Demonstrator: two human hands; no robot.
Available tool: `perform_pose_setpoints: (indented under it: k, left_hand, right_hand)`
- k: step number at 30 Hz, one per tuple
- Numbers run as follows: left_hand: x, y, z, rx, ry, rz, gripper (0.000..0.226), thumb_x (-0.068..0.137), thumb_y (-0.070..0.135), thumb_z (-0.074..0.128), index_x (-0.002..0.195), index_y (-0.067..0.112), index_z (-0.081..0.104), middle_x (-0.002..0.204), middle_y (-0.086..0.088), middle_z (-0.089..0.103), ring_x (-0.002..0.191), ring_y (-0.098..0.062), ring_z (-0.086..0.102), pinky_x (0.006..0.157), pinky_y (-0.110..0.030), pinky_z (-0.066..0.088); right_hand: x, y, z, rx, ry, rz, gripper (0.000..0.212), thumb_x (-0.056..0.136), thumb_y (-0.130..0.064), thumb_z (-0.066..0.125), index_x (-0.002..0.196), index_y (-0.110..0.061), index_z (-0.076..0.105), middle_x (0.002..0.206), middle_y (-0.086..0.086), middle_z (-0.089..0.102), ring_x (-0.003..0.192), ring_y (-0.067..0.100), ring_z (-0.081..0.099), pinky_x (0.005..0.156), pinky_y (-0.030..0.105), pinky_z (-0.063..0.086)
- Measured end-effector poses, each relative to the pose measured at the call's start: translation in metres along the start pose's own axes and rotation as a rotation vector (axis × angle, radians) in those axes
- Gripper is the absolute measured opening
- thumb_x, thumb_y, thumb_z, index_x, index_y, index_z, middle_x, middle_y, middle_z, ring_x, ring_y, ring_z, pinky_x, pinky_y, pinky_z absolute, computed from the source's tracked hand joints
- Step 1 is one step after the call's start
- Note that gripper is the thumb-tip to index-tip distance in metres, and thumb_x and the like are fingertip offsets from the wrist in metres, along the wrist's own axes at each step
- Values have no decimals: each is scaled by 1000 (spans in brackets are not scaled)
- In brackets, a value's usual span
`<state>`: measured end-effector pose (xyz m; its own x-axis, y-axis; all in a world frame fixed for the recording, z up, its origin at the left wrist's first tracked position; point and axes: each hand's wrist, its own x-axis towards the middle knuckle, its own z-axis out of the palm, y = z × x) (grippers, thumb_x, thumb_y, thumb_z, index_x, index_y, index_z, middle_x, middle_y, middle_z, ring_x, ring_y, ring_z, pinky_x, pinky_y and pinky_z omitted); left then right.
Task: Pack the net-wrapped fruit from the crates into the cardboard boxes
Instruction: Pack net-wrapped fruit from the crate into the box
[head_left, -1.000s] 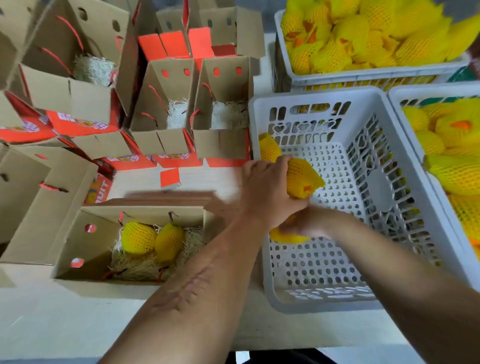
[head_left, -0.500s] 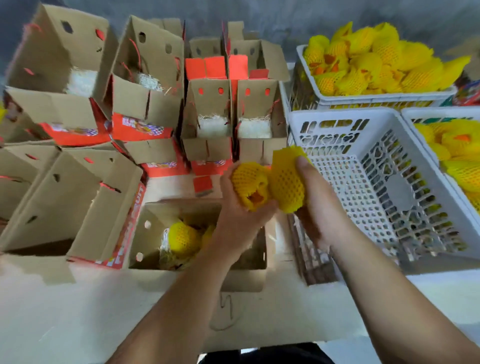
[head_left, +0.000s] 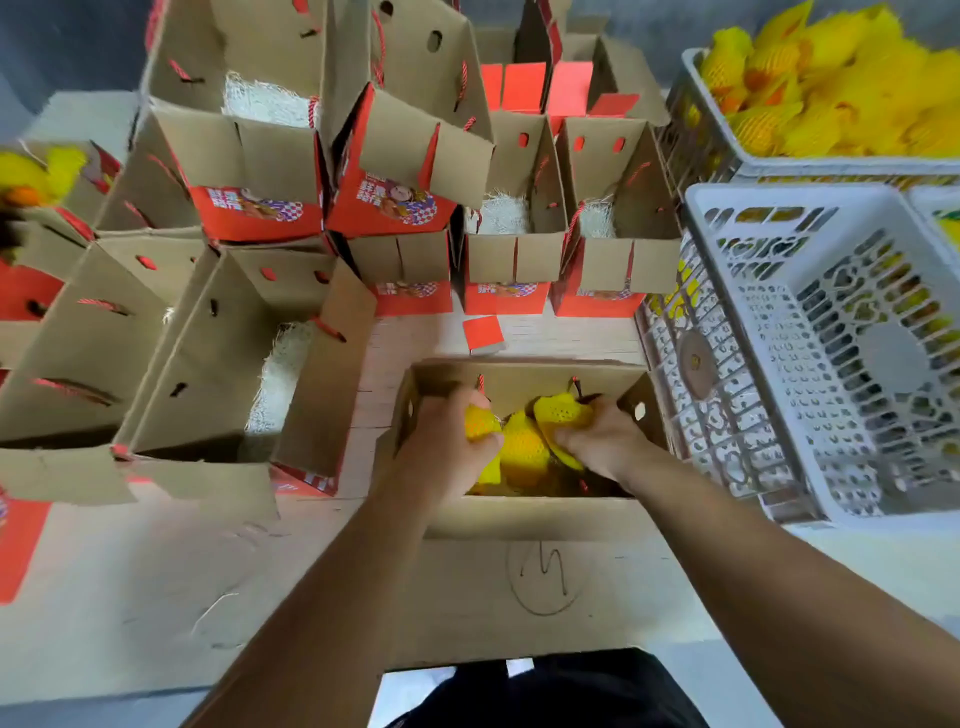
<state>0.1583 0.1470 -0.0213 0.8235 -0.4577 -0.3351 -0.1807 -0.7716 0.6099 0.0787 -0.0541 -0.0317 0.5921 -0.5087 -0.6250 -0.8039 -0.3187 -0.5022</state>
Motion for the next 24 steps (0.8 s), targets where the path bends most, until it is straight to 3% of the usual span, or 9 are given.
perform_pose_setpoints:
  k: [2,4,7,11,14,17,20,22,24]
  left_hand:
    - [4,-4,5,96,-136,19,39,89,53,70,122,47,49,123,11,39,87,-7,44,67,-12,30]
    - [10,-5,8,157,-270,3,42,90,47,72,125,44,49,130,2,37,79,-11,50,75,-27,42]
    - [20,-4,6,337,-379,-45,39,96,30,67,129,36,48,138,-8,32,74,-18,50,76,-32,39]
    - [30,1,6,540,-600,-75,49,99,3,43,144,25,41,158,-26,19,119,-41,58,100,-46,49]
    - [34,3,4,554,-628,-62,48,101,10,48,146,24,40,156,-27,22,118,-42,59,104,-49,50]
    - [34,0,4,550,-641,-11,46,102,29,51,148,30,42,153,-22,27,117,-40,59,102,-44,51]
    - [33,-3,8,516,-636,7,46,103,23,50,147,33,45,152,-17,31,122,-39,58,106,-42,49]
    - [29,0,7,524,-633,22,44,103,19,48,146,22,49,148,-16,39,122,-37,58,103,-41,50]
    - [21,4,4,568,-638,29,42,105,24,44,142,8,54,138,-17,54,118,-36,60,98,-40,51]
  right_hand:
    - [13,4,4,-127,-18,69,91,81,-49,74,152,-13,29,137,14,54,122,31,55,104,38,47]
    - [22,4,8,-157,-27,106,83,84,-40,71,150,-13,28,129,13,57,113,30,58,96,36,49]
    - [30,4,15,-274,-58,158,73,87,-32,59,148,-8,27,133,19,54,121,36,57,101,42,48]
    - [41,3,21,-428,-73,155,62,89,-25,52,145,-2,39,139,20,52,126,39,54,104,45,46]
    - [37,-7,18,-548,-140,130,59,92,-28,56,146,-9,44,137,16,55,121,37,58,100,48,50]
    - [21,-18,11,-683,-76,152,66,97,-36,54,153,-13,28,148,13,37,127,38,53,96,49,50]
    - [0,-42,23,-739,81,-95,43,97,-26,52,139,-24,45,136,8,45,118,37,59,81,43,47]
    - [-4,-62,41,-597,-75,-391,34,95,-17,54,127,-26,61,127,7,62,114,33,63,89,35,50]
    - [3,-73,55,-548,-295,-466,36,93,-6,56,121,-24,69,126,6,68,116,29,63,101,32,49]
